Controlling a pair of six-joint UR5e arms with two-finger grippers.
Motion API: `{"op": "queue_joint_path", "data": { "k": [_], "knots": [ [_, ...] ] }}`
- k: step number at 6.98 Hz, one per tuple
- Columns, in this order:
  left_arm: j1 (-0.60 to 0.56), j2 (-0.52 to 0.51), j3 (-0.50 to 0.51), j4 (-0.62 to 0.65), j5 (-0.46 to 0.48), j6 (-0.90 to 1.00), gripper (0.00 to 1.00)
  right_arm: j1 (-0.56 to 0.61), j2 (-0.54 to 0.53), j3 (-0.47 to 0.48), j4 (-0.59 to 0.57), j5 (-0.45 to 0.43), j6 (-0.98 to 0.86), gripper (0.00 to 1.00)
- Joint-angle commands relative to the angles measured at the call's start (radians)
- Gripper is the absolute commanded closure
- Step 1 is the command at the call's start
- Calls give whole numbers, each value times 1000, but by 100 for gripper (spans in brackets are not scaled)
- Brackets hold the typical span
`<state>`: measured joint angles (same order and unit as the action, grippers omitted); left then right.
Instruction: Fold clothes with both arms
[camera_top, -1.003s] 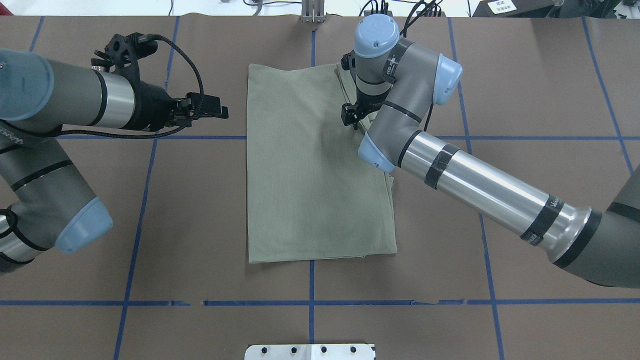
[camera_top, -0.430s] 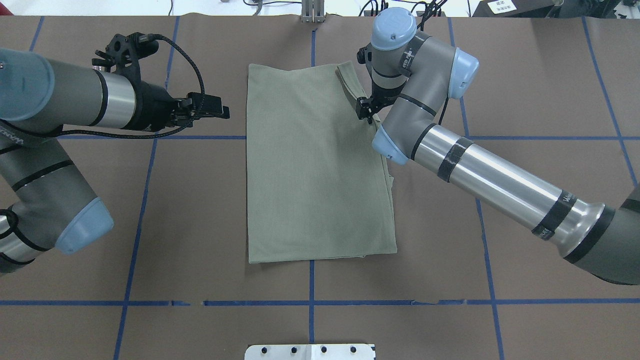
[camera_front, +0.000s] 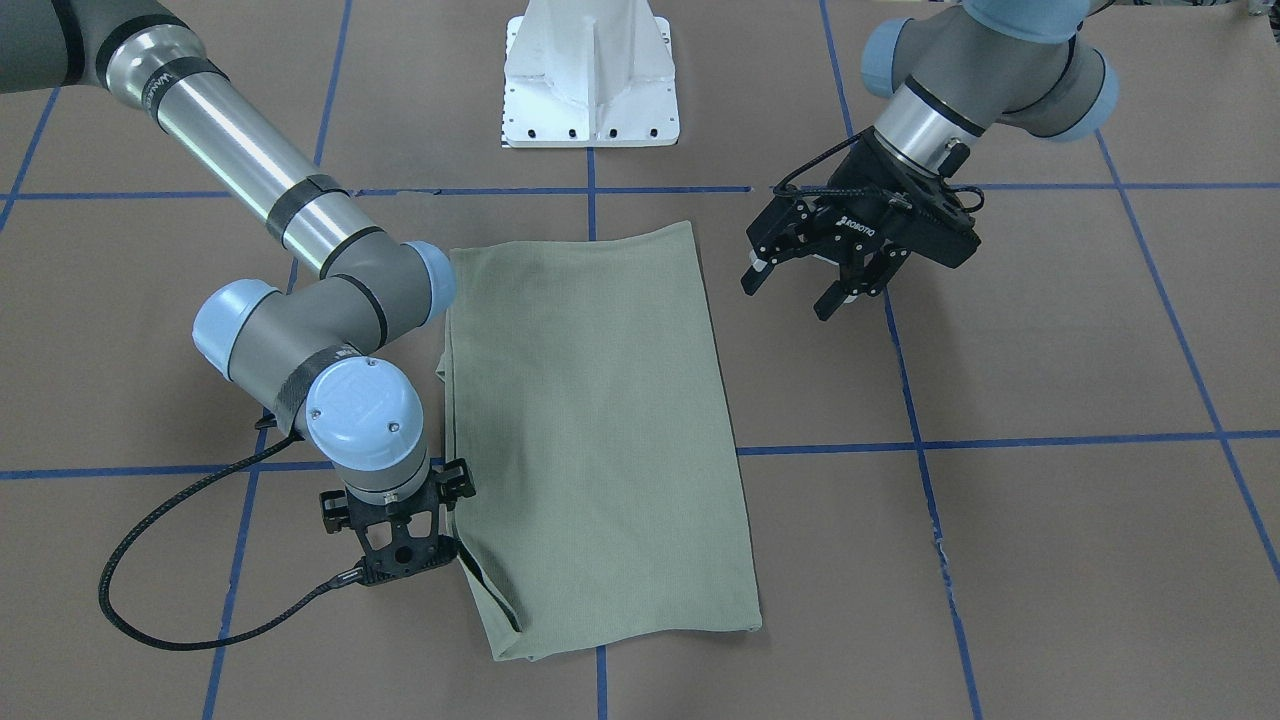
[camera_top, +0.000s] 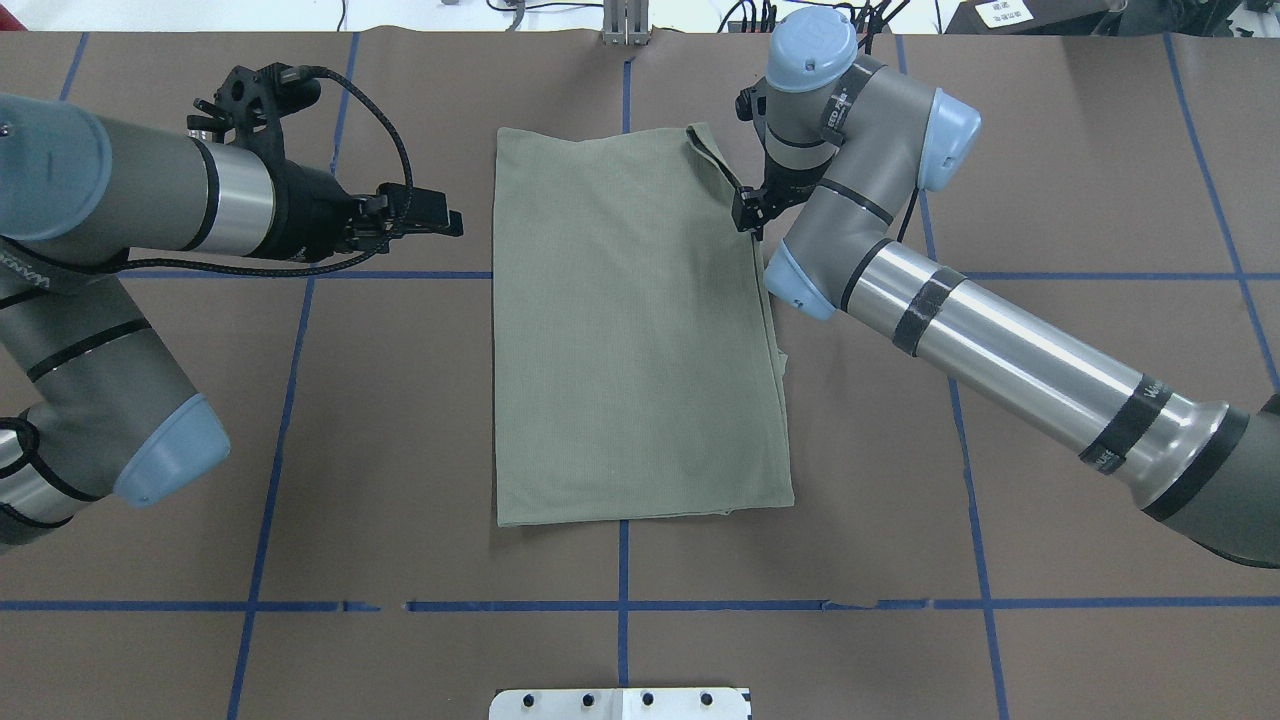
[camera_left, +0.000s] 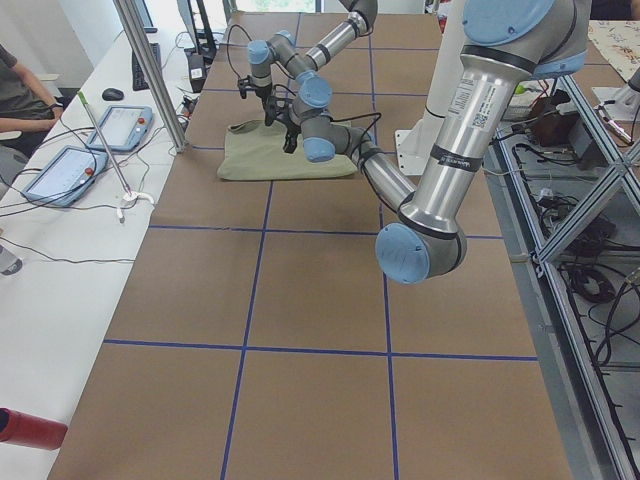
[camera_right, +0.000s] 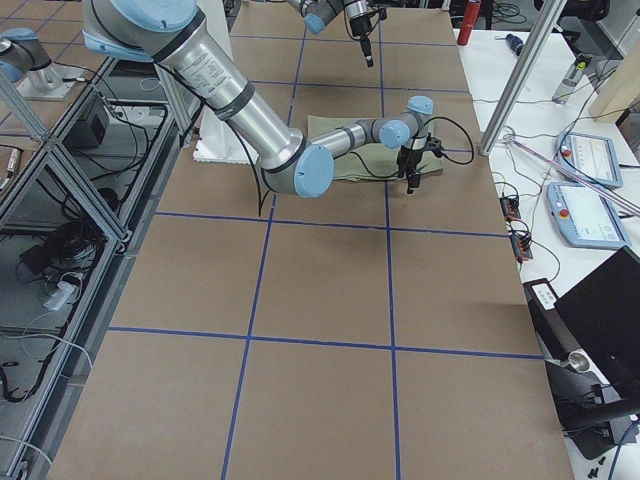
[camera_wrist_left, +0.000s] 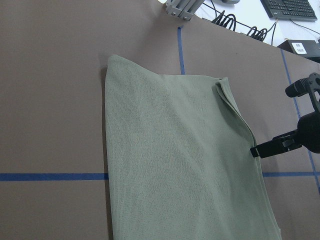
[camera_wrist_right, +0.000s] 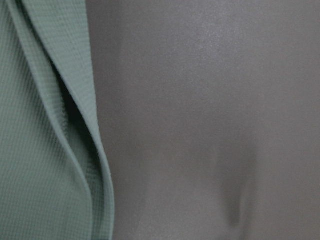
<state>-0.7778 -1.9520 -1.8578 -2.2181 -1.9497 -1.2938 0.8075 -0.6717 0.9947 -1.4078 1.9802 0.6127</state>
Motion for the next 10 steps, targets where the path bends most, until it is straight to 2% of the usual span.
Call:
{"op": "queue_joint_path", "data": {
  "k": [1, 2, 4, 6, 7, 8, 10],
  "knots": [
    [0, -1, 0, 0, 0, 1, 0, 5, 15, 9, 6, 9, 1, 0],
    [-1, -1, 0, 0, 0, 1, 0, 13, 21, 10, 47, 23, 1, 0],
    [-1, -4, 0, 2, -3, -8, 0, 13, 23, 39, 58, 41, 10, 0],
    [12, 2, -1, 5, -37, -118, 0, 15, -52, 198, 49, 116, 57, 0],
    [29, 10, -3, 3, -76, -181, 0, 13, -116, 302, 46, 118, 111, 0],
    [85, 16, -1, 3, -66, -259, 0, 9, -190, 402, 41, 118, 120, 0],
    [254, 30, -3, 3, 59, -431, 0, -2, -323, 610, -11, 120, 136, 0]
  ]
}}
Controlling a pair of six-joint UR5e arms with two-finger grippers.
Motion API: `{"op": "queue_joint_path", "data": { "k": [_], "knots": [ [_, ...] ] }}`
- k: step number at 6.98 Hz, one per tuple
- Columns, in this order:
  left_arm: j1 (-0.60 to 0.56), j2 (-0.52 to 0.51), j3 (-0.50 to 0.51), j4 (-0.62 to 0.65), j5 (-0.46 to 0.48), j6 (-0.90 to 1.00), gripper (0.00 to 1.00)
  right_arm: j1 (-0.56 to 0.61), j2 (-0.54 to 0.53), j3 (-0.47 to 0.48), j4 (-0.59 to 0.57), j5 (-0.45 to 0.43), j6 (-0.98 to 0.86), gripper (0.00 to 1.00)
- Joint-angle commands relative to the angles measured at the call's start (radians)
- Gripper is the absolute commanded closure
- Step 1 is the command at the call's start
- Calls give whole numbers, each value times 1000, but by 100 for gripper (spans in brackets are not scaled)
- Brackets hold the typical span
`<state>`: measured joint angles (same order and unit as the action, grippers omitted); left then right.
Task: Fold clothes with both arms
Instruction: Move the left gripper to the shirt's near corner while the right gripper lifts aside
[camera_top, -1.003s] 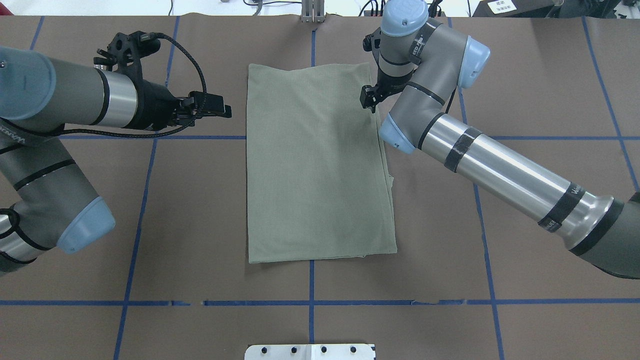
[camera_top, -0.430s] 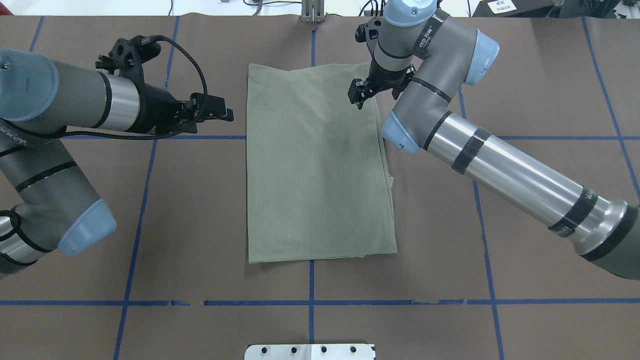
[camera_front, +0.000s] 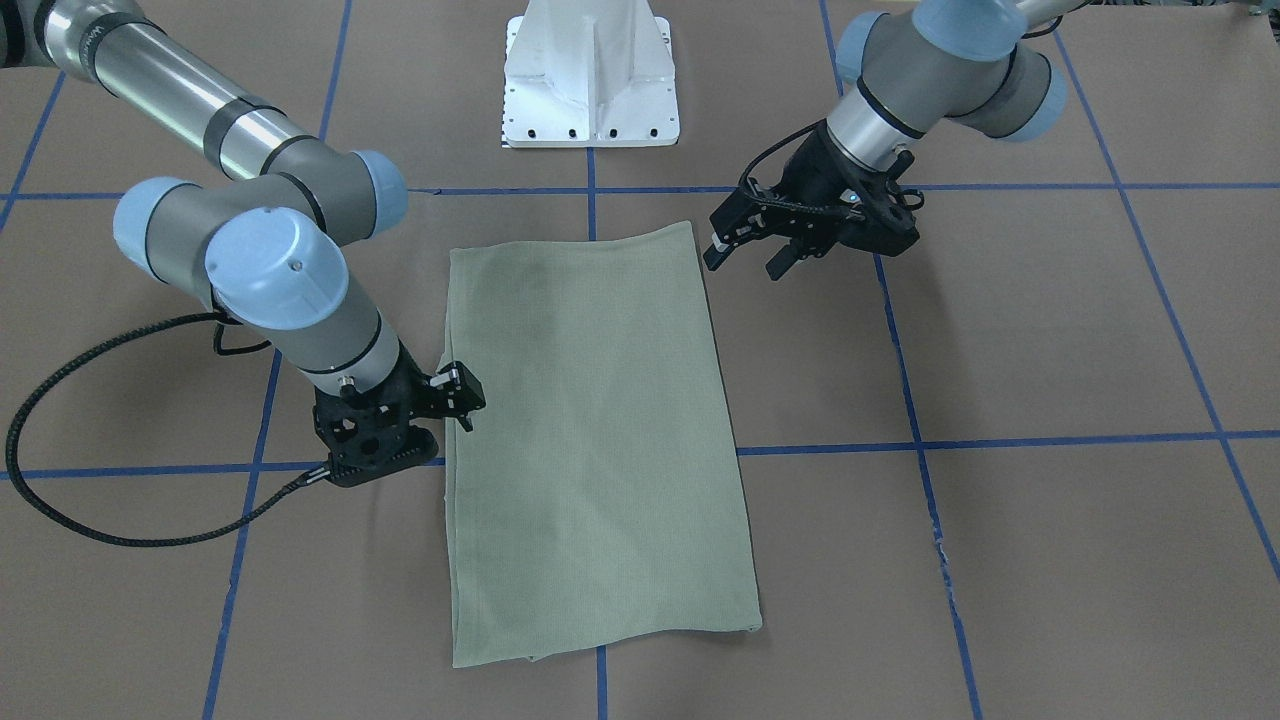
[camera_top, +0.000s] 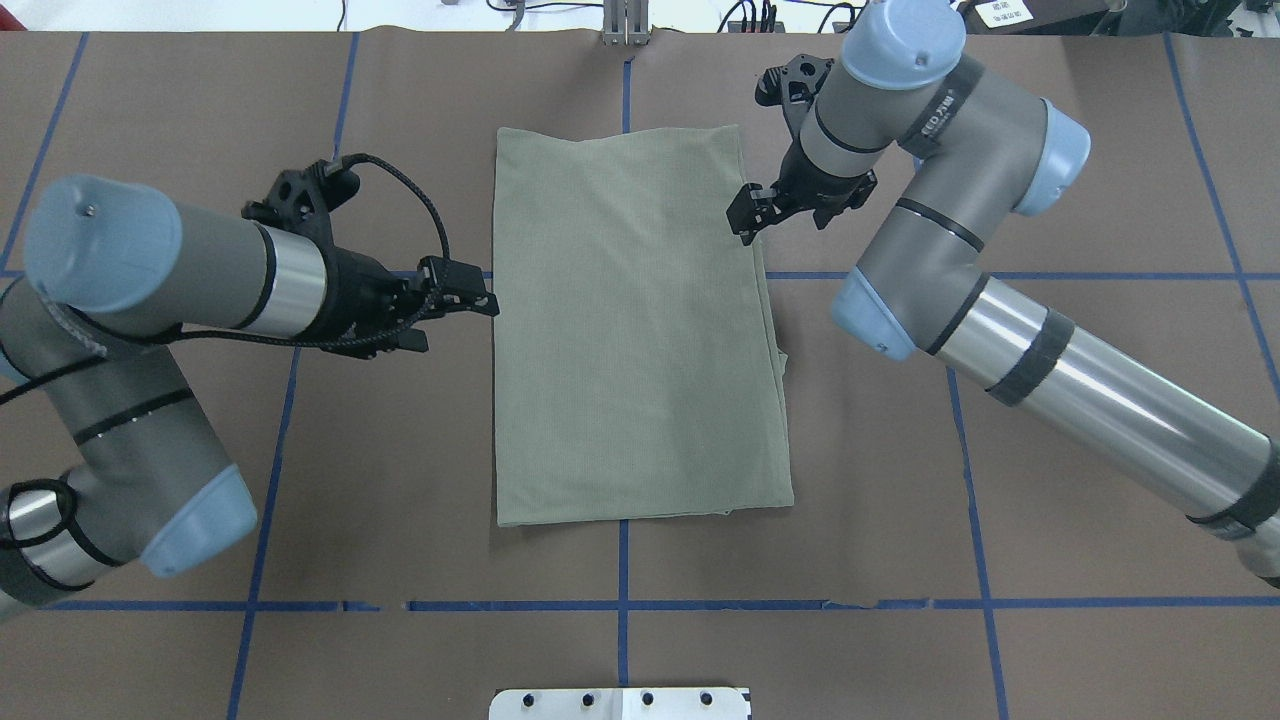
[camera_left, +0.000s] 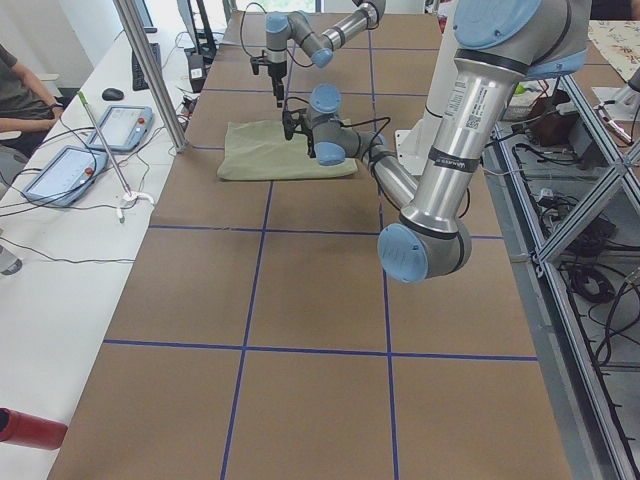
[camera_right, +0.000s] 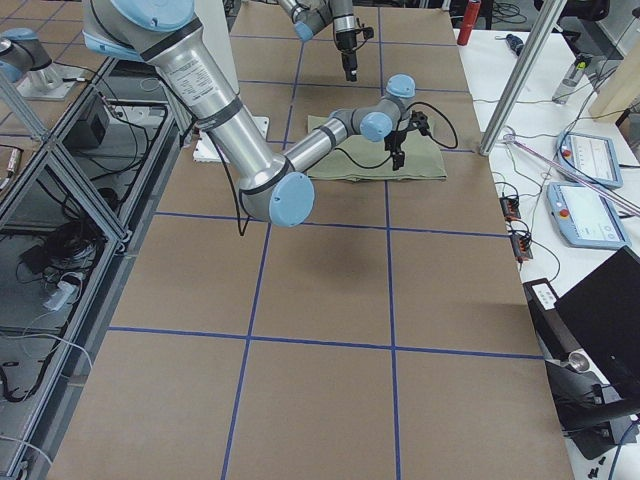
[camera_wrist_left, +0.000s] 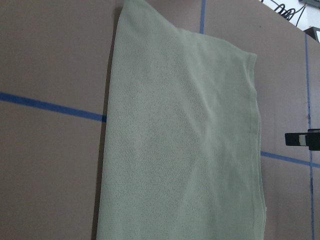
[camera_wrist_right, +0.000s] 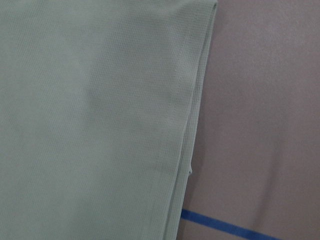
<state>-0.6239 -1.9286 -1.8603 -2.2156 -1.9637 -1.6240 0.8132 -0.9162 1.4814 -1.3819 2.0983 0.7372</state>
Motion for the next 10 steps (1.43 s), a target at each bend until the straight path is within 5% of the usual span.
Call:
{"op": "queue_joint_path", "data": {
  "k": [1, 5, 10],
  "knots": [
    [172, 11, 0, 20, 121, -166, 0, -11, -116, 210, -93, 6, 16, 0],
    [312, -33, -27, 326, 197, -260, 0, -66, -135, 260, -123, -6, 87, 0],
    [325, -64, 32, 336, 261, -260, 1, -74, -124, 232, -114, -21, 85, 0]
  ]
}}
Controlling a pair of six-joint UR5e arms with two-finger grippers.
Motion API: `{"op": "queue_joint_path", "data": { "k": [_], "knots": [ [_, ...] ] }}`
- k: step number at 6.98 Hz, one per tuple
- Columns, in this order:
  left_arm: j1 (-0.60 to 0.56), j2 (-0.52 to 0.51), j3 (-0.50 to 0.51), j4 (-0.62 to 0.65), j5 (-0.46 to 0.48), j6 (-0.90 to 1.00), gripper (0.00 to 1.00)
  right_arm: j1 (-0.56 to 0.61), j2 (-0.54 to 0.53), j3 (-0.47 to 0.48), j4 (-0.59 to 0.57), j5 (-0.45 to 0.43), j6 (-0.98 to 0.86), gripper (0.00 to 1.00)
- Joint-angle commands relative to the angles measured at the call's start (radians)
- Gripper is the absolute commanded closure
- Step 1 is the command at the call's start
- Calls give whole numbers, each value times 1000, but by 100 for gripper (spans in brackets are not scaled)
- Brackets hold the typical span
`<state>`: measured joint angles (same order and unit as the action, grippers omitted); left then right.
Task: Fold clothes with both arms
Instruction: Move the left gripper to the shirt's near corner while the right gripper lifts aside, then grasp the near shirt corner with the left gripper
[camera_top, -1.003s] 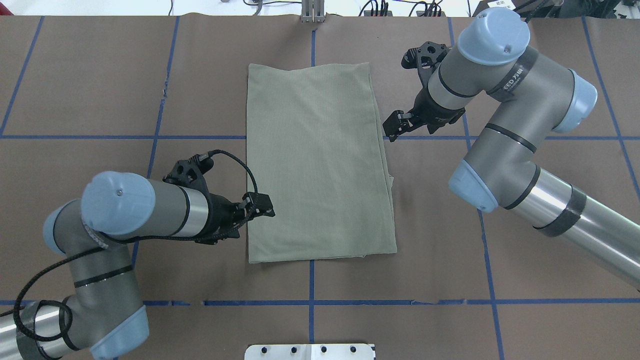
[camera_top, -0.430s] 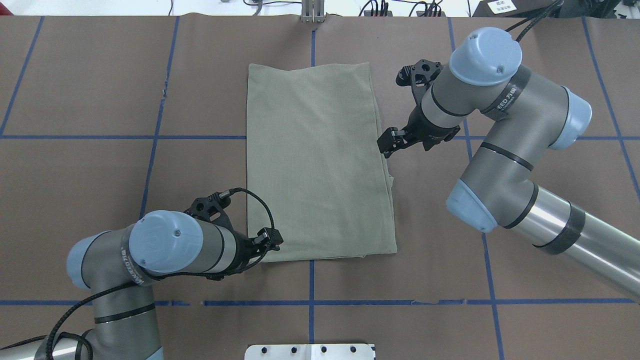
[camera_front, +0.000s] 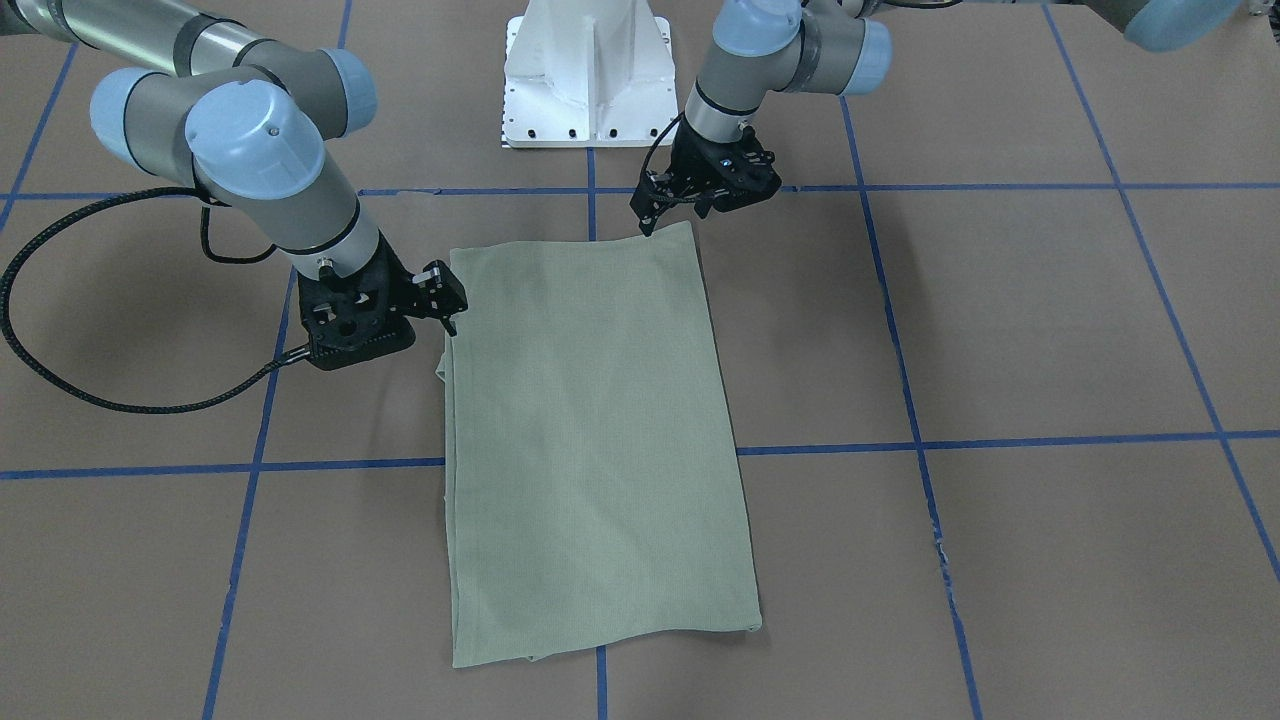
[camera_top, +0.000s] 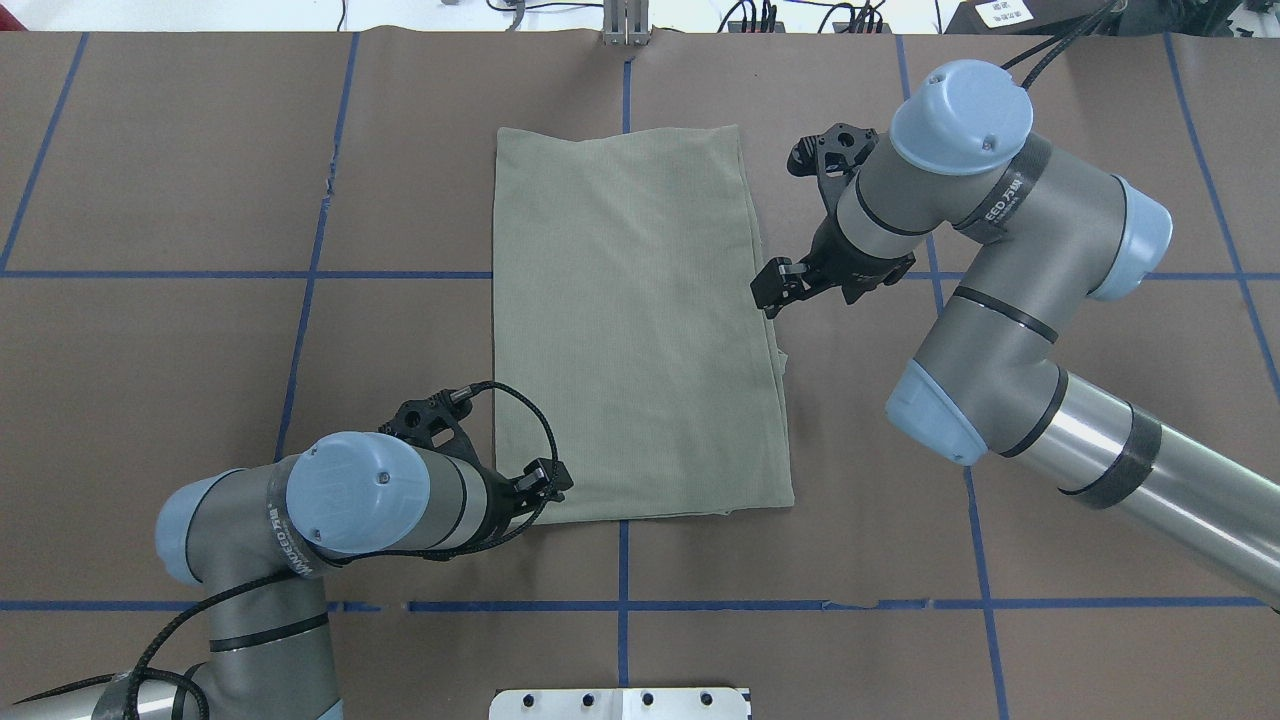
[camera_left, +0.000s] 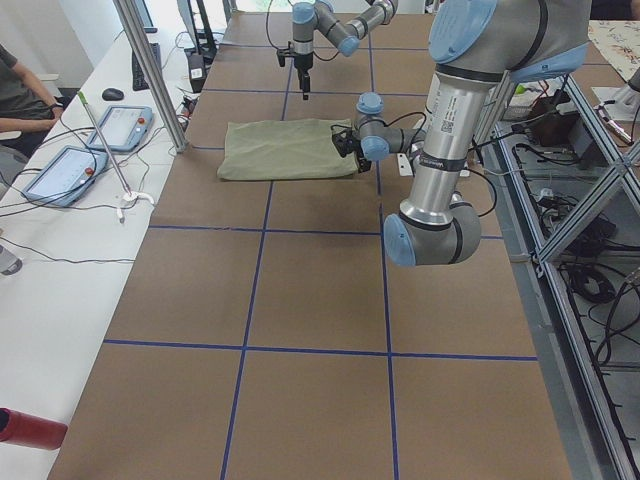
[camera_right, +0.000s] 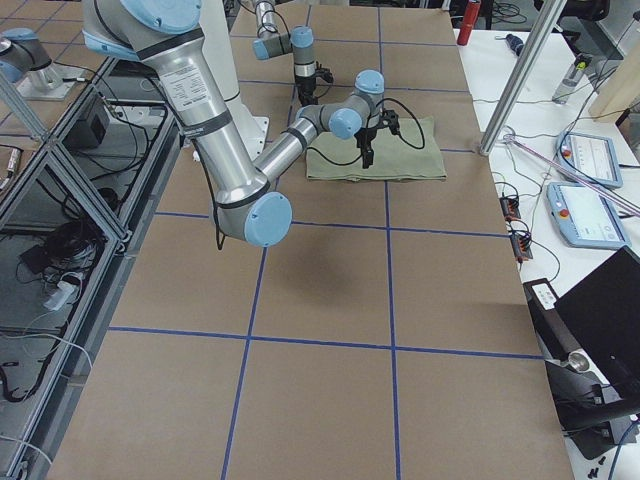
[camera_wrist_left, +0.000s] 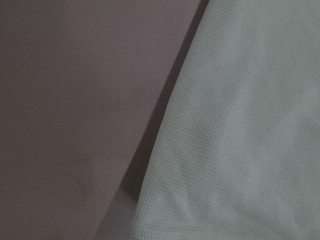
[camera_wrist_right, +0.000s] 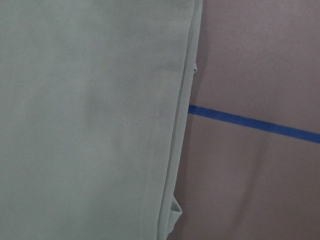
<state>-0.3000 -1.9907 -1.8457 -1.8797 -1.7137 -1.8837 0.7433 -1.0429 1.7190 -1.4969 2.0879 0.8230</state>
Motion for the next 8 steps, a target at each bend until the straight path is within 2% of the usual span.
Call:
{"op": "queue_joint_path", "data": {
  "k": [1, 3, 6, 8],
  "knots": [
    [1, -5, 22, 1, 23, 0, 7, -5, 3, -10, 1, -11, -1, 0],
    [1, -7, 22, -1, 23, -2, 36, -4, 3, -10, 1, -11, -1, 0],
    [-7, -7, 23, -1, 25, 3, 44, -4, 1, -10, 1, -11, -1, 0],
    [-10, -5, 28, -1, 29, 9, 44, -4, 1, -12, 1, -11, -1, 0]
  ]
}}
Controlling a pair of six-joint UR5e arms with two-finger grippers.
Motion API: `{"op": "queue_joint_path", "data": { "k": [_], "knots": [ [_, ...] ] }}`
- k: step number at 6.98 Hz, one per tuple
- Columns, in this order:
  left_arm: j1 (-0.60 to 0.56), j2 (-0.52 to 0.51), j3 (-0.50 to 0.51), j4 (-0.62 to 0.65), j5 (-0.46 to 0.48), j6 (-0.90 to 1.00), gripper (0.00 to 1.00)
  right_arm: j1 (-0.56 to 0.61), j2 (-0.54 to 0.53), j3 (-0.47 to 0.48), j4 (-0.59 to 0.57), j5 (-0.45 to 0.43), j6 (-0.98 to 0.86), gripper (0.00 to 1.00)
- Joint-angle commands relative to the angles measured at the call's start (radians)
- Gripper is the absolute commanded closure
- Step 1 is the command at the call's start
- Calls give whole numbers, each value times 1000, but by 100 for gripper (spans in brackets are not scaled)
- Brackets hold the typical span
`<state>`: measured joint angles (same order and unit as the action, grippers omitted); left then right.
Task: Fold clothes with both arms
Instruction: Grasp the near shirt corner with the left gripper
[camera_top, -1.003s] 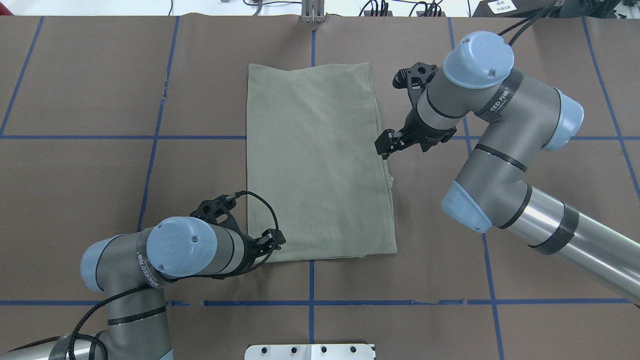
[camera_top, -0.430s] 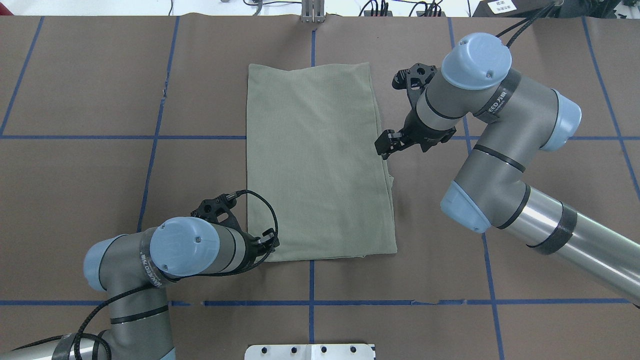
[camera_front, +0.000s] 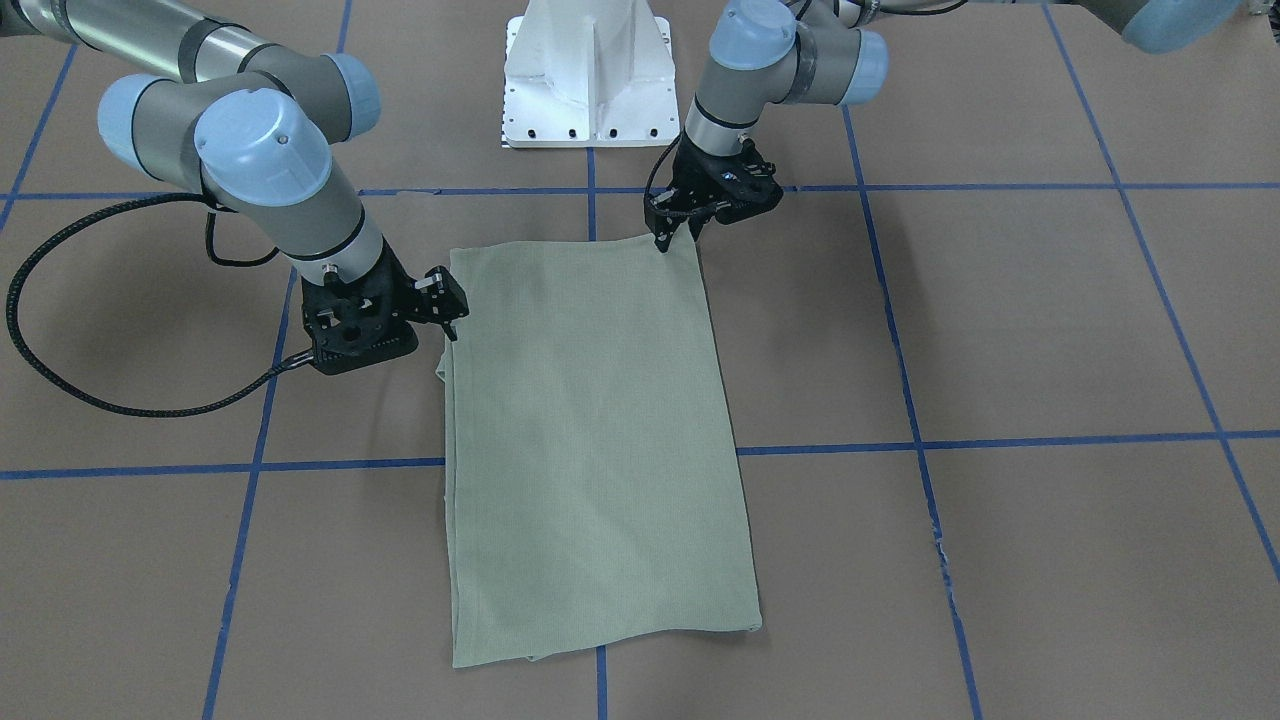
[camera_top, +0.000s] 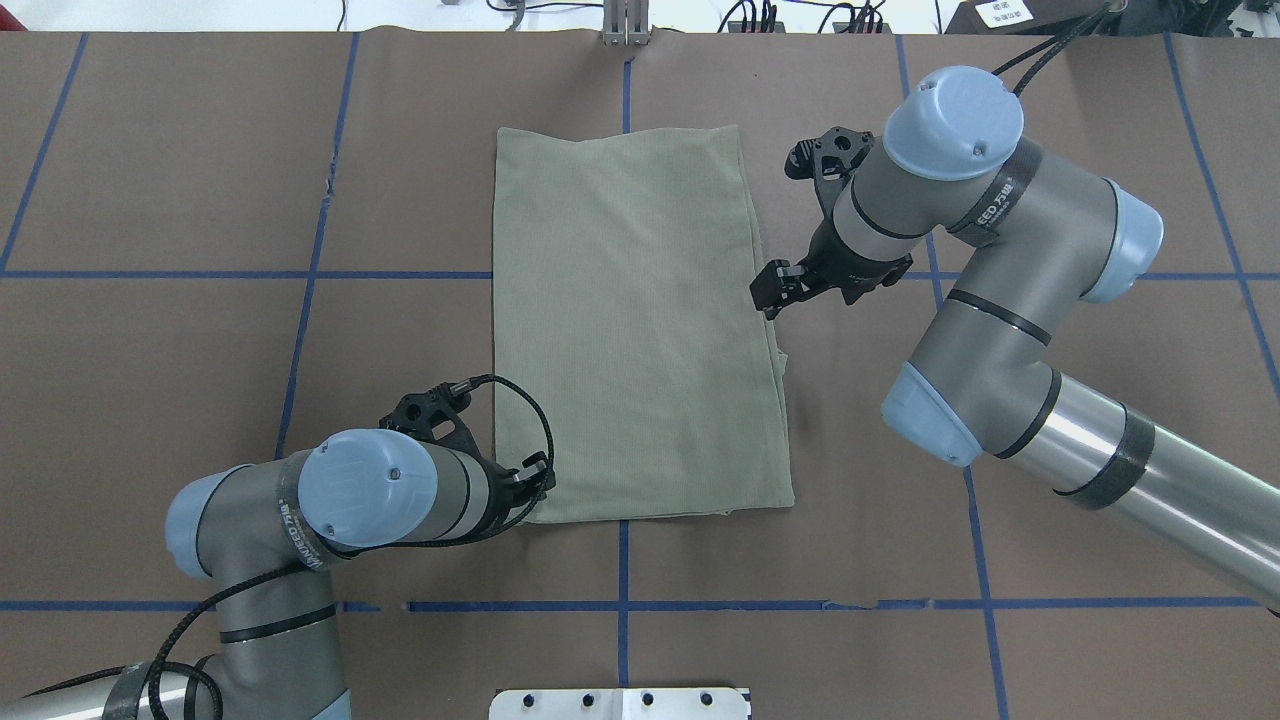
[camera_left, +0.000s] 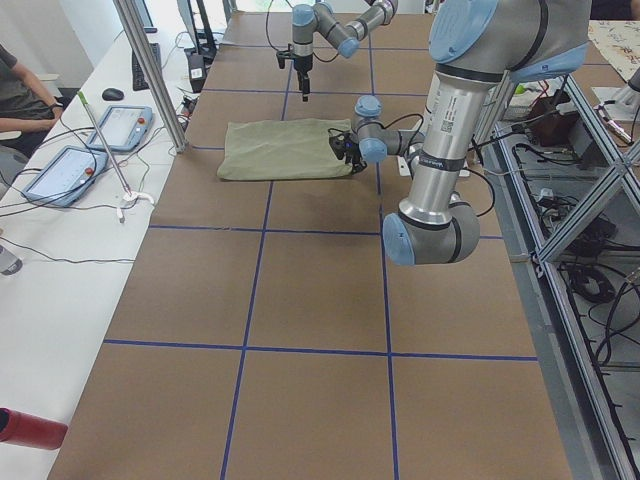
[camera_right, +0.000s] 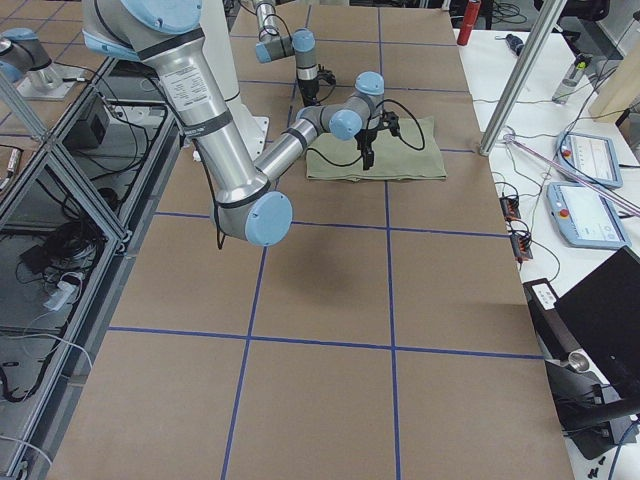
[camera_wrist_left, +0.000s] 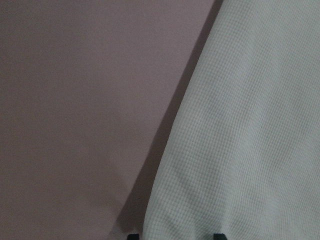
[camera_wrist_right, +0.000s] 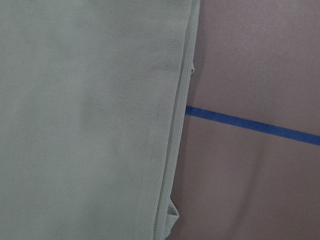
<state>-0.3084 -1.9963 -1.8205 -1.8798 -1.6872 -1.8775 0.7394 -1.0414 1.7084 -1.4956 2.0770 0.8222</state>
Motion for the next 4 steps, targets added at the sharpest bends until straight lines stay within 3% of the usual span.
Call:
{"op": "queue_joint_path", "data": {
  "k": [1, 3, 4],
  "knots": [
    [-1, -1, 4, -1, 6, 6, 44, 0, 1, 0, 0, 0, 0, 0],
    [2, -1, 1, -1, 3, 6, 47, 0, 0, 0, 0, -2, 0, 0],
    [3, -1, 3, -1, 3, 6, 56, 0, 0, 0, 0, -2, 0, 0]
  ]
}}
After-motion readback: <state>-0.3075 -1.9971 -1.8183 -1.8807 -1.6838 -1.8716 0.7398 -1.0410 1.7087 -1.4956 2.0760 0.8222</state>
